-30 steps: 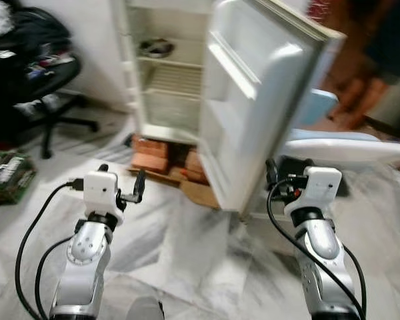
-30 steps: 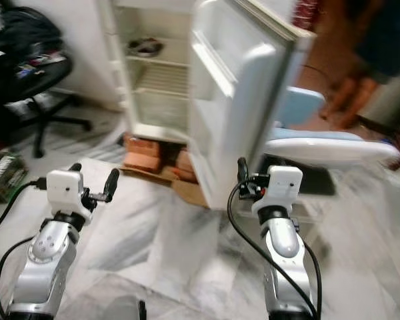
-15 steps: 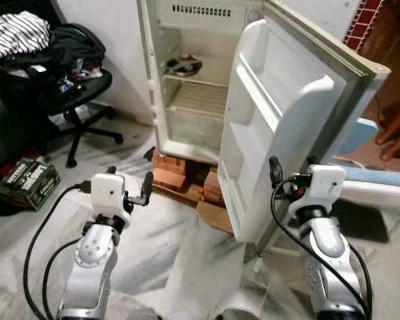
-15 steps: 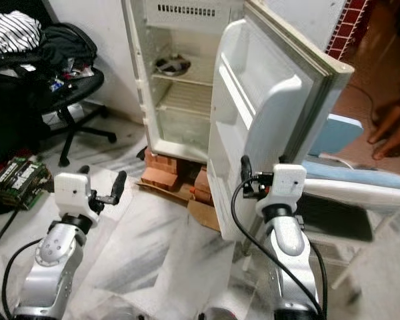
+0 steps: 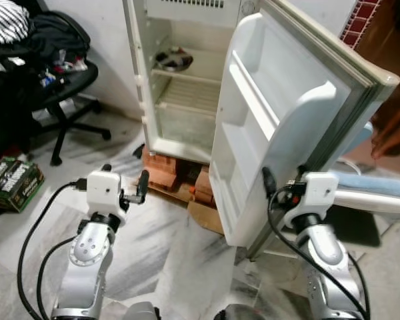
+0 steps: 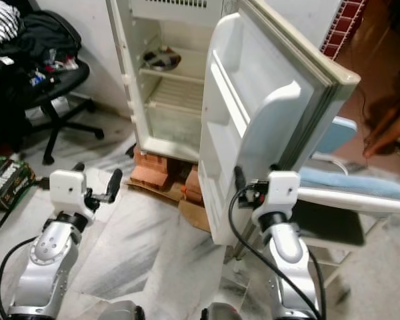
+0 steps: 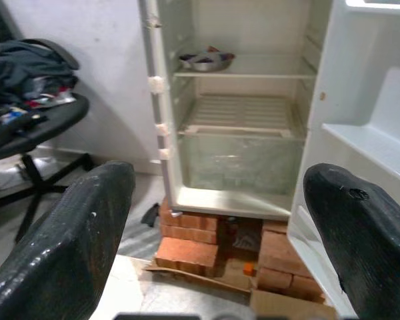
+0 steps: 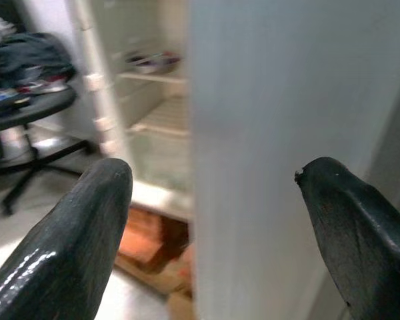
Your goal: Restocking fridge
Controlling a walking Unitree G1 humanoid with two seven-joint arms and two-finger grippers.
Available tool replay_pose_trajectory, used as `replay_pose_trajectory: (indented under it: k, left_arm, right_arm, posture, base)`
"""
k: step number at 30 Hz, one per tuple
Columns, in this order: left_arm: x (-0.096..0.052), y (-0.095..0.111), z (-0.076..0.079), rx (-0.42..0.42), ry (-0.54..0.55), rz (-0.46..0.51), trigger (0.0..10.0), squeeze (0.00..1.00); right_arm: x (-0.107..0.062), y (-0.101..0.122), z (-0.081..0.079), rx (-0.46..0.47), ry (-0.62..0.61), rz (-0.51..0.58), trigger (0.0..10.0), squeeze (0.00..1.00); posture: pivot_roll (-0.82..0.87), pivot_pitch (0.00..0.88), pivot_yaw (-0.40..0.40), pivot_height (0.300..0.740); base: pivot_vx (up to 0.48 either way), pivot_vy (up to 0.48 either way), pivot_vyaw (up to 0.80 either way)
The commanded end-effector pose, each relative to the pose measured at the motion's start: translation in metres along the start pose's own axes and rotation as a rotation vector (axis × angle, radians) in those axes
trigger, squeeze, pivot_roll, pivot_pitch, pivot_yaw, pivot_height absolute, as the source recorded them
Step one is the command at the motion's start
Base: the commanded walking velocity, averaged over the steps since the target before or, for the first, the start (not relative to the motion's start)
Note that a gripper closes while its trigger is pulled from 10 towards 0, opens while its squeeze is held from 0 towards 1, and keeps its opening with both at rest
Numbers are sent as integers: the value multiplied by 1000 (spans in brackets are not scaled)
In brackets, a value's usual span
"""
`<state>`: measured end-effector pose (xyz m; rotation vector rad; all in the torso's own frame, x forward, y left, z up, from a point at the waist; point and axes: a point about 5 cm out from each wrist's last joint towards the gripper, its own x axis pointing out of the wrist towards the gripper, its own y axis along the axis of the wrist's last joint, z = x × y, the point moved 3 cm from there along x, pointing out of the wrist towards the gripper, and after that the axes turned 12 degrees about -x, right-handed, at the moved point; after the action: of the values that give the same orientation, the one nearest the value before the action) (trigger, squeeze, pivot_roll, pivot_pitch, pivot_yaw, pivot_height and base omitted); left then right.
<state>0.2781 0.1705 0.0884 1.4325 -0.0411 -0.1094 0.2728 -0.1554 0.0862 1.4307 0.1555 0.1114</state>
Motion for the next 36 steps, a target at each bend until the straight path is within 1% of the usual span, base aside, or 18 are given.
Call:
replay_pose_trajectory:
  k: [1, 3, 4, 7, 11, 12, 14, 15, 16, 17, 21, 22, 26, 27, 28, 31, 34, 36]
  left_arm:
    - [0, 1, 4, -3, -12, 4, 10000, 0]
    - [0, 1, 4, -4, -13, 3, 10000, 0]
    - [0, 1, 4, -4, -13, 3, 10000, 0]
    - [0, 1, 5, -6, -15, 2, 10000, 0]
    - [0, 0, 5, -3, -17, 1, 10000, 0]
    - [0, 1, 5, -10, -16, 3, 10000, 0]
    - [0, 1, 4, -15, -8, 3, 10000, 0]
    - [-1, 2, 2, -15, 2, 5, 10000, 0]
    - [-1, 2, 2, -15, 2, 5, 10000, 0]
    - [-1, 2, 2, -11, 5, 6, 10000, 0]
    - [-2, 2, 0, -7, 27, -2, 10000, 0]
    - [-3, 0, -2, -11, 46, -8, 10000, 0]
    - [-3, -2, -4, -33, 65, -29, 10000, 0]
    - [-3, -3, -4, -46, 69, -40, 10000, 0]
    - [-4, -8, -4, -67, 74, -72, 10000, 0]
    - [-7, -21, 1, -132, 48, -155, 10000, 0]
    - [-9, -32, 9, -130, 3, -229, 10000, 0]
    - [-8, -34, 11, -127, -9, -243, 10000, 0]
  right_arm:
    - [-5, -3, 6, -7, 36, -10, 10000, 0]
    - [-9, -6, 4, 5, 88, -28, 10000, 0]
    - [-9, -6, 4, 5, 88, -28, 10000, 0]
    - [-17, -9, -7, -3, 236, -54, 10000, 0]
    - [-21, -14, -9, 13, 278, -77, 10000, 0]
    - [-20, -17, -5, -35, 265, -88, 10000, 0]
    - [-17, -18, 0, -55, 243, -91, 10000, 0]
    - [-12, -17, 9, -90, 187, -87, 10000, 0]
    - [-12, -17, 9, -90, 187, -87, 10000, 0]
    - [-6, -14, 17, -118, 137, -76, 10000, 0]
    - [9, 3, 34, -206, -11, -15, 10000, 0]
    - [15, 12, 36, -144, -33, 19, 10000, 0]
    - [22, 25, 39, -123, -81, 67, 10000, 0]
    - [25, 28, 38, -97, -81, 71, 10000, 0]
    - [31, 33, 34, -36, -61, 79, 10000, 0]
    - [44, 49, 29, -18, -47, 126, 10000, 0]
    - [62, 75, 15, 55, -23, 203, 10000, 0]
    - [71, 98, -4, 122, 46, 267, 10000, 0]
  posture:
    - [-2, 54, -40, 740]
    - [-5, 56, -41, 740]
    - [-5, 56, -41, 740]
    - [-6, 58, -40, 740]
    - [-6, 58, -40, 740]
    - [-2, 61, -40, 740]
    - [0, 62, -40, 740]
    - [4, 66, -40, 740]
    - [4, 66, -40, 740]
    - [6, 67, -41, 740]
    - [10, 70, -42, 740]
    - [13, 71, -43, 740]
    - [13, 71, -43, 740]
    - [15, 71, -44, 740]
    - [15, 72, -43, 740]
    - [18, 72, -44, 740]
    - [20, 69, -44, 740]
    - [26, 66, -47, 740]
  base:
    - [0, -480, 0]
    - [0, -480, 0]
    - [0, -480, 0]
    - [0, -480, 0]
    - [0, -480, 0]
    - [0, 0, 0]
    - [0, 0, 0]
    - [0, 0, 0]
    - [0, 0, 0]
    - [0, 0, 0]
    - [0, 0, 0]
    - [0, 0, 0]
    - [0, 0, 0]
    - [0, 0, 0]
    - [0, 0, 0]
    - [0, 0, 0]
    - [0, 0, 0]
    - [0, 0, 0]
